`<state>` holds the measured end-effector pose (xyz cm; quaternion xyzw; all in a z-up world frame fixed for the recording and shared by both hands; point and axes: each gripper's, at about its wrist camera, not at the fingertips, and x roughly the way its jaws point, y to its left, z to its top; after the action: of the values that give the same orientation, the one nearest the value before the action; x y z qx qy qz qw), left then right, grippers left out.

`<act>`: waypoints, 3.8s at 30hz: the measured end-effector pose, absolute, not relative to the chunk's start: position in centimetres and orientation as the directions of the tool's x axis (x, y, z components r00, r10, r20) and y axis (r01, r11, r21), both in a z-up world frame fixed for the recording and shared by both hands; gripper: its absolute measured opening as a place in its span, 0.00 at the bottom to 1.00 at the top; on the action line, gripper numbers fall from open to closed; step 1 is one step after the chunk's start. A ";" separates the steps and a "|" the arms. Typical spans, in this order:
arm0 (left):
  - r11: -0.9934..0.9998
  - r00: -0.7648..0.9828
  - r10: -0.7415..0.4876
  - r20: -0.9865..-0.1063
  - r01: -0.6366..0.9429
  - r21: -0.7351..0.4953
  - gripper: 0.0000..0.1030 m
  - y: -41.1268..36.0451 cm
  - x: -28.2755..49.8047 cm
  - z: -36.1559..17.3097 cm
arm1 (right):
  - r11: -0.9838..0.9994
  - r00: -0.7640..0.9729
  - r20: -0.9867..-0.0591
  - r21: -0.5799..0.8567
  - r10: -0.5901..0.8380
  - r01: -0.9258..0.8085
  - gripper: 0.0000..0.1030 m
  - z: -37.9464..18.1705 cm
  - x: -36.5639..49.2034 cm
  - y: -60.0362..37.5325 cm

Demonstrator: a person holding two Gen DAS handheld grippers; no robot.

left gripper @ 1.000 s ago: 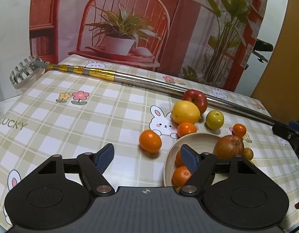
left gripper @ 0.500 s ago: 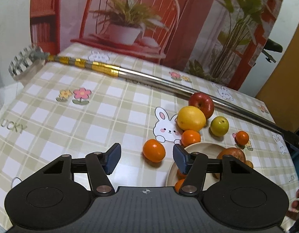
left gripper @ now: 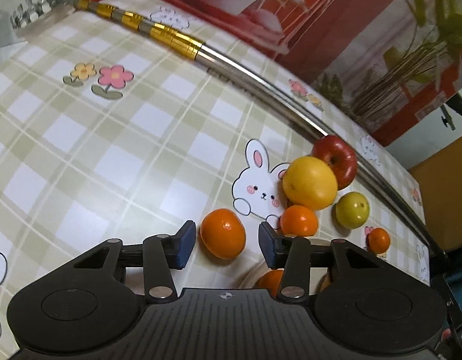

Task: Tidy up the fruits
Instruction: 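Grasp a third mandarin with the left tool while the right tool moves toward another mandarin, then grasp a mandarin with the right tool while the left tool carries another to the plate, then drop the mandarin into the plate with the left tool while the right tool lifts another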

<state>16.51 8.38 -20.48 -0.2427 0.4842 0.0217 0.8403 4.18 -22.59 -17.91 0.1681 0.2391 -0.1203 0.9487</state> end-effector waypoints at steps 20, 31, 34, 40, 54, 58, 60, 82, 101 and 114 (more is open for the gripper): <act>0.950 0.633 -0.151 -0.760 -0.120 -0.289 0.35 6.5 13.9 -18.3 | 0.941 0.840 -0.540 0.258 -0.047 0.218 1.00 -19.7 5.9 -23.0; 0.973 0.704 -0.200 -0.682 0.064 -0.219 0.35 3.1 11.1 -16.2 | 0.976 0.848 -0.530 0.191 0.008 0.110 0.72 -22.4 10.0 -23.8; 0.971 0.705 -0.220 -0.674 0.097 -0.217 0.35 2.4 10.6 -16.1 | 0.983 0.833 -0.554 0.148 -0.009 0.109 0.66 -23.4 11.4 -23.4; 0.969 0.700 -0.236 -0.674 0.114 -0.220 0.35 2.0 10.1 -16.6 | 0.987 0.822 -0.568 0.150 0.039 0.056 0.57 -23.9 12.9 -22.6; 0.968 0.686 -0.241 -0.687 0.122 -0.218 0.35 2.2 9.1 -17.4 | 0.965 0.803 -0.589 0.249 0.086 0.080 0.34 -24.7 12.7 -23.9; 0.970 0.687 -0.240 -0.686 0.142 -0.198 0.35 1.7 9.6 -17.5 | 0.956 0.826 -0.557 0.281 0.089 0.086 0.34 -24.6 12.0 -24.4; 0.970 0.688 -0.241 -0.684 0.156 -0.185 0.35 1.3 10.0 -17.5 | 0.955 0.831 -0.549 0.283 0.088 0.086 0.34 -24.6 11.9 -24.4; 0.962 0.593 -0.238 -0.769 0.255 -0.101 0.35 -2.0 15.4 -20.2 | 0.954 0.848 -0.521 0.292 0.096 0.071 0.34 -24.4 11.4 -24.3; 0.968 0.645 -0.236 -0.727 0.225 -0.115 0.43 -1.1 13.6 -18.6 | 0.952 0.853 -0.514 0.297 0.096 0.072 0.34 -24.4 11.5 -24.2; 0.987 0.723 -0.154 -0.673 0.084 -0.136 0.53 3.3 8.6 -16.2 | 0.951 0.851 -0.521 0.291 0.064 0.106 0.34 -24.4 11.2 -24.4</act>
<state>8.63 3.30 -16.16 -0.0480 0.3666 -0.0642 0.9269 11.19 -24.38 -24.38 0.1562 0.2728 -0.0110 0.9492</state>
